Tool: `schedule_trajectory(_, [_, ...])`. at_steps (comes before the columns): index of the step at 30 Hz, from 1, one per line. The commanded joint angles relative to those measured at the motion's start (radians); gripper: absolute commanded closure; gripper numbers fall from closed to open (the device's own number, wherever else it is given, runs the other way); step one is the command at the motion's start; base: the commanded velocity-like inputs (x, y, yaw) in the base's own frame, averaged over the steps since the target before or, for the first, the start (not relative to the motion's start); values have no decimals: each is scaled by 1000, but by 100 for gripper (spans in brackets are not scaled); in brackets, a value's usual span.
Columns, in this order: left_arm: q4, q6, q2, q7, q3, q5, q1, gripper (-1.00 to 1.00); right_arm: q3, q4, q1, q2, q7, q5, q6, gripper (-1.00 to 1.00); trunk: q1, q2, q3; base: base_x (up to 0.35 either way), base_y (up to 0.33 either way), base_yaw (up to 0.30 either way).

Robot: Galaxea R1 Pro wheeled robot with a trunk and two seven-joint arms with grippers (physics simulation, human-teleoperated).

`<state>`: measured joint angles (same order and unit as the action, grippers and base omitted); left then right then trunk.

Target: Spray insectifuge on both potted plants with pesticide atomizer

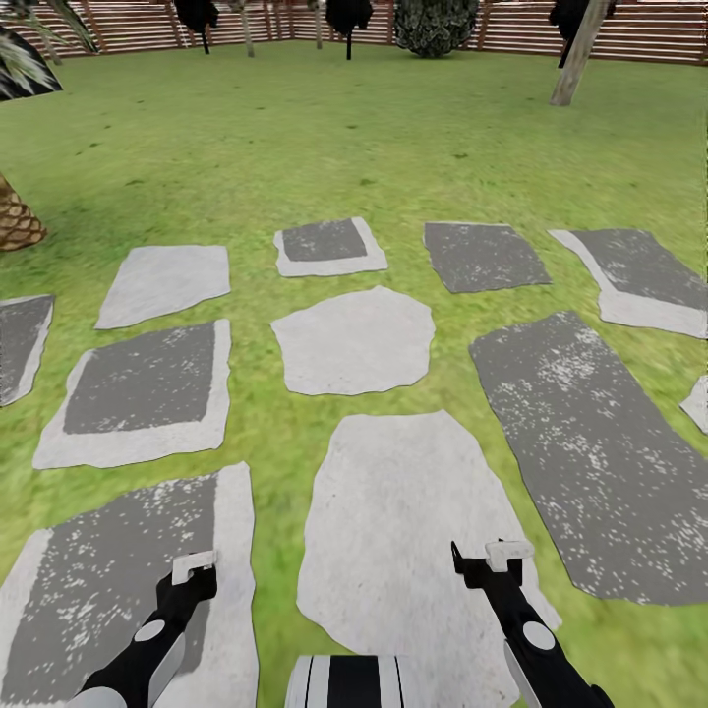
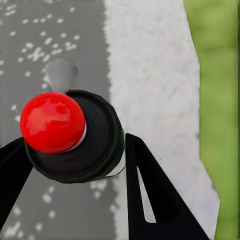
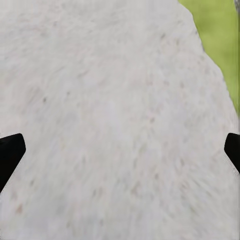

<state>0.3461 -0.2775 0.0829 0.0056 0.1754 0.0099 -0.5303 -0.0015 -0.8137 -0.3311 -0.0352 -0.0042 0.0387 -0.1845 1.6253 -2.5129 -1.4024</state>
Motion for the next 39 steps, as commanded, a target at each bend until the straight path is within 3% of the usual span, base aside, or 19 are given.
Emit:
schedule_trajectory(1, [-1,-3,0,1,1,1,0,100,0,1,0,0,0,4,-3,-100,-1,0,3,0,0,0])
schedule_trajectory(23, [3,12,-1,-10,-8,1,-3,100,5,3,0,5,-1,4,-3,-100,-10,5,89,0,0,0])
schedule_trajectory(25, [5,17,-2,-4,-12,-1,-3,100,5,5,1,28,-1,4,-3,-100,-11,6,96,0,0,0])
schedule_trajectory(27, [6,23,-1,-3,-12,-3,-3,100,5,5,2,34,0,4,-3,-100,-12,6,104,0,0,0])
schedule_trajectory(28, [9,66,0,-1,-8,-7,5,100,3,31,4,37,0,6,-4,-100,-13,6,108,0,0,0])
schedule_trajectory(39, [-3,73,3,-3,-10,-12,14,100,-2,103,4,22,-2,5,-6,-100,-18,9,163,0,0,0])
